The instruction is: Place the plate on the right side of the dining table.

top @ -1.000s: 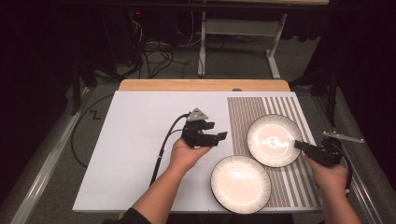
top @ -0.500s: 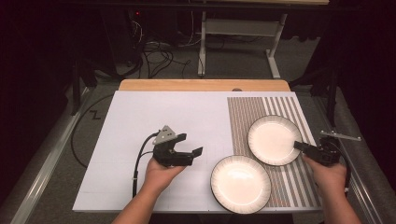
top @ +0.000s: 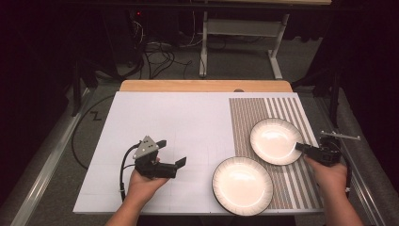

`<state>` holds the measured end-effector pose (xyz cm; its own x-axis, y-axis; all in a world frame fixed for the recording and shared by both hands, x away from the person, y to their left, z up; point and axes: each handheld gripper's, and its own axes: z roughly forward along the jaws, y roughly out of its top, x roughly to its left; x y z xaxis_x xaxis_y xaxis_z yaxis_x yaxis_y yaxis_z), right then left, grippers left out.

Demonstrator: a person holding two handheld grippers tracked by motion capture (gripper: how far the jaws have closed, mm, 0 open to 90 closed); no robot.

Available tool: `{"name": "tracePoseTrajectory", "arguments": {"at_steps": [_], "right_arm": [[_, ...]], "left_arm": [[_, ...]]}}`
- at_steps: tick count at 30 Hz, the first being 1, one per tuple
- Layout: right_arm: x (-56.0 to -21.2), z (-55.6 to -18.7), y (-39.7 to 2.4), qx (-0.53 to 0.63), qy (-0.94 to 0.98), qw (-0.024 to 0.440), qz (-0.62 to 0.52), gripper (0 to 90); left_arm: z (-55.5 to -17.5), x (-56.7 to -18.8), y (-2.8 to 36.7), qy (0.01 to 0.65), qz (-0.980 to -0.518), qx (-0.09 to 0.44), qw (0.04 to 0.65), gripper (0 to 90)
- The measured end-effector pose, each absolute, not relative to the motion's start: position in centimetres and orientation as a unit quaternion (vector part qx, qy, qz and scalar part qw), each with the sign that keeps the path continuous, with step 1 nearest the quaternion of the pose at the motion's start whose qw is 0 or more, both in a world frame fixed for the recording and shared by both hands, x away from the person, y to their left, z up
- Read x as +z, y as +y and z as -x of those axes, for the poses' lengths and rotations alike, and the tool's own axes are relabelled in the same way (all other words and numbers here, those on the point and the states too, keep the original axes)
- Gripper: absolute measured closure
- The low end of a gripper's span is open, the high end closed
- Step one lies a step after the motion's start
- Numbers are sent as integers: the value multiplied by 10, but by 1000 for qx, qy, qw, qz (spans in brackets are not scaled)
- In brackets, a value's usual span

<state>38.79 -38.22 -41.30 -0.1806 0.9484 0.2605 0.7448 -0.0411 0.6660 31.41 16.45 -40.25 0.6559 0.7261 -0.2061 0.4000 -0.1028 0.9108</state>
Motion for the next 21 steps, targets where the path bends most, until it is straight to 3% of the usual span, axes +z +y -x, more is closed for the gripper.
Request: {"name": "tracePoseTrajectory", "arguments": {"at_steps": [11, 21], "right_arm": [[-413, -388, -382, 347, 680, 163, -625, 761], [-399, -370, -374, 390, 690, 210, -573, 510]], "left_arm": [[-314, -405, 174, 393, -721, 156, 548, 10], [-317, -409, 183, 407, -714, 161, 546, 10]]}}
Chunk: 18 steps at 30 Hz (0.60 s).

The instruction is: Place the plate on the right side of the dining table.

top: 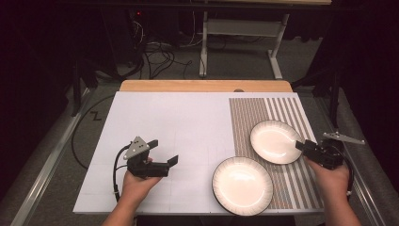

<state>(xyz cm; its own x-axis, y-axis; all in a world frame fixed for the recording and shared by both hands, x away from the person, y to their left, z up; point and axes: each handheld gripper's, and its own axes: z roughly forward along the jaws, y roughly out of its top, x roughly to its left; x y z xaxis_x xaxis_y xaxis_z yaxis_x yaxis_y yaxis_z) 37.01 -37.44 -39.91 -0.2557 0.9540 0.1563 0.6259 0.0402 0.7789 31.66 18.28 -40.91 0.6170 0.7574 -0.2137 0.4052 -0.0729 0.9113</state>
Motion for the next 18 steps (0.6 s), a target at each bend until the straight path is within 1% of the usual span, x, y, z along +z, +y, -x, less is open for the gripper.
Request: {"name": "tracePoseTrajectory", "arguments": {"at_steps": [5, 8, 10, 14, 18], "right_arm": [[-393, -353, -355, 423, 704, 233, -521, 369], [-390, -345, -344, 438, 708, 240, -499, 305], [-389, -340, -337, 447, 712, 242, -485, 280], [-387, -330, -319, 459, 724, 239, -456, 201], [-385, -320, -306, 463, 735, 242, -433, 160]], "left_arm": [[-316, -409, 183, 406, -715, 165, 545, 10], [-316, -409, 184, 406, -713, 165, 546, 10], [-316, -409, 186, 407, -713, 166, 547, 10], [-315, -409, 189, 409, -710, 165, 549, 10], [-313, -408, 190, 406, -710, 167, 551, 10]]}}
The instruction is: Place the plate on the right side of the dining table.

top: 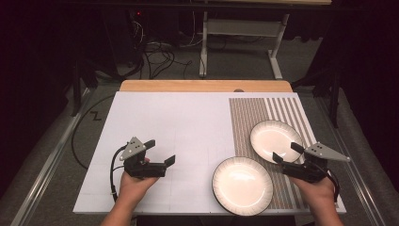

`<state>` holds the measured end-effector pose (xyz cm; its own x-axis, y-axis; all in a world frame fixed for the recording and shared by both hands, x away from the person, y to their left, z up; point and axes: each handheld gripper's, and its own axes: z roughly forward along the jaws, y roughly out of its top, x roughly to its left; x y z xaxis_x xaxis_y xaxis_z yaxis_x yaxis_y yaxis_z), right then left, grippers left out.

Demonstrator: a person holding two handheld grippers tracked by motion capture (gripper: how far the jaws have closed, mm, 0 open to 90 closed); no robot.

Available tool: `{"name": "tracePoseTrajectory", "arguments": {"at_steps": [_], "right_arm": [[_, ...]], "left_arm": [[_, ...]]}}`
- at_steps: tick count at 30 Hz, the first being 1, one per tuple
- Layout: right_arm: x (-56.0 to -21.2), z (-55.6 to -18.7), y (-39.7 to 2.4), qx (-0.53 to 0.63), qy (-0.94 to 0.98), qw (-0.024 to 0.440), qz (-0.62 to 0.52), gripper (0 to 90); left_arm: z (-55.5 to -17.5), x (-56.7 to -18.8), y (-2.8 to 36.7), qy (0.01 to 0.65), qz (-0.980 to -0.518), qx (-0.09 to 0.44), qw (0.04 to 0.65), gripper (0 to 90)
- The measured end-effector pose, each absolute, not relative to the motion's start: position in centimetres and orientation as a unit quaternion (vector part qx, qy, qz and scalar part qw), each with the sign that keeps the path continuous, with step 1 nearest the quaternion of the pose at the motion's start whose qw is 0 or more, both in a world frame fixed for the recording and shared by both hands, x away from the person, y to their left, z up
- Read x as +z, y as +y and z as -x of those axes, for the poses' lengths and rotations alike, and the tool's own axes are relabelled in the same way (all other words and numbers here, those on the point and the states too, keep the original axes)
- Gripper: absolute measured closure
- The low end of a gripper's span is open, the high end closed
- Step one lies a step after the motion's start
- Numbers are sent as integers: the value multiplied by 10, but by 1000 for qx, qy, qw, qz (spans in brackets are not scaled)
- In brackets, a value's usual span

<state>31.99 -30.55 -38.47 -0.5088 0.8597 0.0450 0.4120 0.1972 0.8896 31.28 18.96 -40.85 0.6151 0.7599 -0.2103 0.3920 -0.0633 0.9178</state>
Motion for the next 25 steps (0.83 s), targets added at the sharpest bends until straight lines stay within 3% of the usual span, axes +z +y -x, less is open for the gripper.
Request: {"name": "tracePoseTrajectory", "arguments": {"at_steps": [8, 25], "right_arm": [[-382, -301, -285, 483, 742, 240, -398, 9], [-384, -296, -280, 488, 747, 243, -381, 8]], "left_arm": [[-309, -407, 188, 398, -712, 171, 553, 10], [-305, -408, 187, 399, -711, 169, 553, 17]]}}
